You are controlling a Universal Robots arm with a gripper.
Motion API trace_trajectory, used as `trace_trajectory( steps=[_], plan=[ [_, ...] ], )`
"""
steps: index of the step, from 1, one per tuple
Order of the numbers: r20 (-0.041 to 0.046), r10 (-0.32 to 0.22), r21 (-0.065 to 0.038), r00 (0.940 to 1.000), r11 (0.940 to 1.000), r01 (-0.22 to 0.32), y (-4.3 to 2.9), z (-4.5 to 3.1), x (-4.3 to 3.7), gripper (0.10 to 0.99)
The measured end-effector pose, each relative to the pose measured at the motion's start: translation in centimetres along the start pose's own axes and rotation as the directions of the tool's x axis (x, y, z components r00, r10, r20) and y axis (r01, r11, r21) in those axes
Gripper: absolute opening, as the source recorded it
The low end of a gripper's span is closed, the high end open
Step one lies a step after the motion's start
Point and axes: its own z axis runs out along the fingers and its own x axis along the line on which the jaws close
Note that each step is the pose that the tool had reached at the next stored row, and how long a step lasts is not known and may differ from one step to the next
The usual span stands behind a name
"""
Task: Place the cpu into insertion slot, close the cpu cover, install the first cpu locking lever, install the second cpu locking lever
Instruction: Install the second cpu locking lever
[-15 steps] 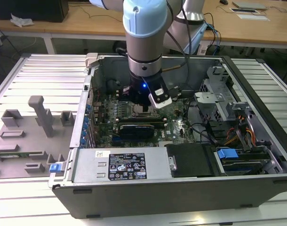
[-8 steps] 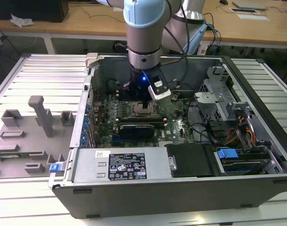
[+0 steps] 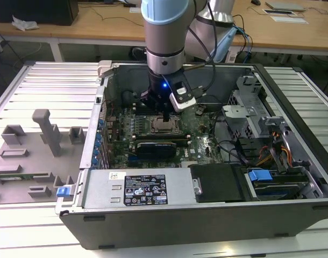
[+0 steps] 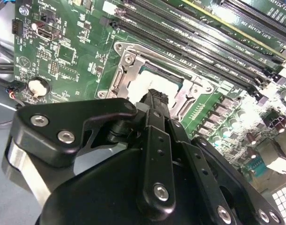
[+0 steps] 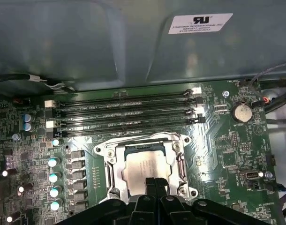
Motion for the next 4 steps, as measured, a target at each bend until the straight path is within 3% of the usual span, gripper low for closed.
trace_trajectory(
  steps=[4],
  plan=[
    [0.0001, 0.0, 0.001, 1.0, 1.0, 0.0, 0.0, 0.0, 0.0, 0.106]
  ],
)
